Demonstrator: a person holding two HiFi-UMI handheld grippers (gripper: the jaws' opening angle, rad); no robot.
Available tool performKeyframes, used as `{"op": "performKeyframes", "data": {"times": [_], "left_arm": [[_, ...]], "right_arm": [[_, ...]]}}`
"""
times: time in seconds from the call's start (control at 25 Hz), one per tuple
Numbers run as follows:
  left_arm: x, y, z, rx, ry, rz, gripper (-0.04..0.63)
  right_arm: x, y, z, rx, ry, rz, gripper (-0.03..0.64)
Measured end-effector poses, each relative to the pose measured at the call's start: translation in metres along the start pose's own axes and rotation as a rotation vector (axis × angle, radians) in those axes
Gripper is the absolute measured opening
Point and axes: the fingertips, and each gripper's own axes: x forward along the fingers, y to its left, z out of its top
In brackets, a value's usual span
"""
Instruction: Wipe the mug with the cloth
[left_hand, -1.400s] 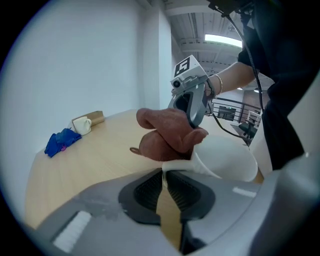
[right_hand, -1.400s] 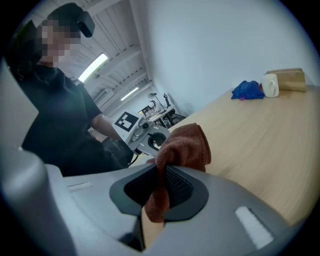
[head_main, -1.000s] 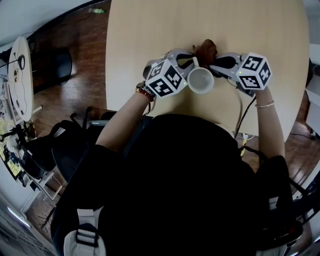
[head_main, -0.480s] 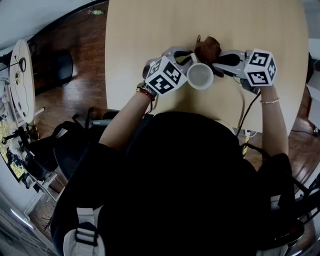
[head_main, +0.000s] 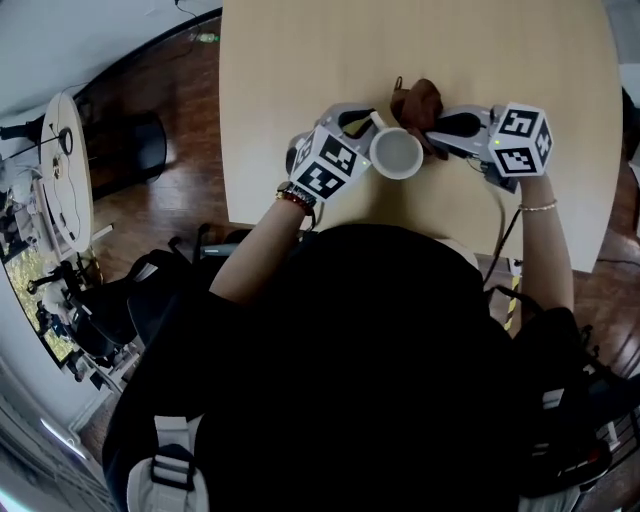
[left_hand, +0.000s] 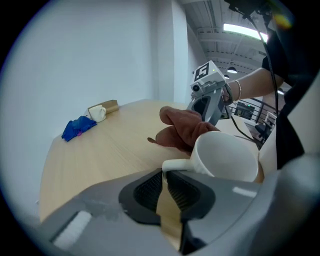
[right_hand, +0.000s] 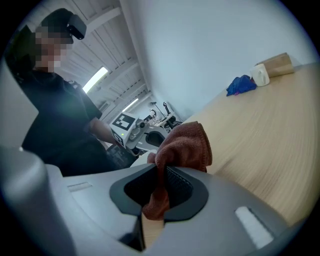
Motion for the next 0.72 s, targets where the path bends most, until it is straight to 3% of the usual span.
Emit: {"op": "performKeyframes", "data": {"times": [0.52,0.6,0.72], "left_arm": [[-0.008,-0.002,0.004,-0.055,0.028,0.071,0.038],[-0.006,-0.001,0.006,-0.063,0.027,0.080,0.038],[-0.008,-0.002,0.004,-0.087,0.032,0.106,0.038]], "right_arm": [[0.012,-0.028,-0.035,-0.073,0.122,-0.277,0.049],[0.006,-0.025,-0.030,-0.046,0.078,-0.277,0.049],[-0.011,-0.010,-0.010,0.024,-0.084,-0.221,0.049]]}}
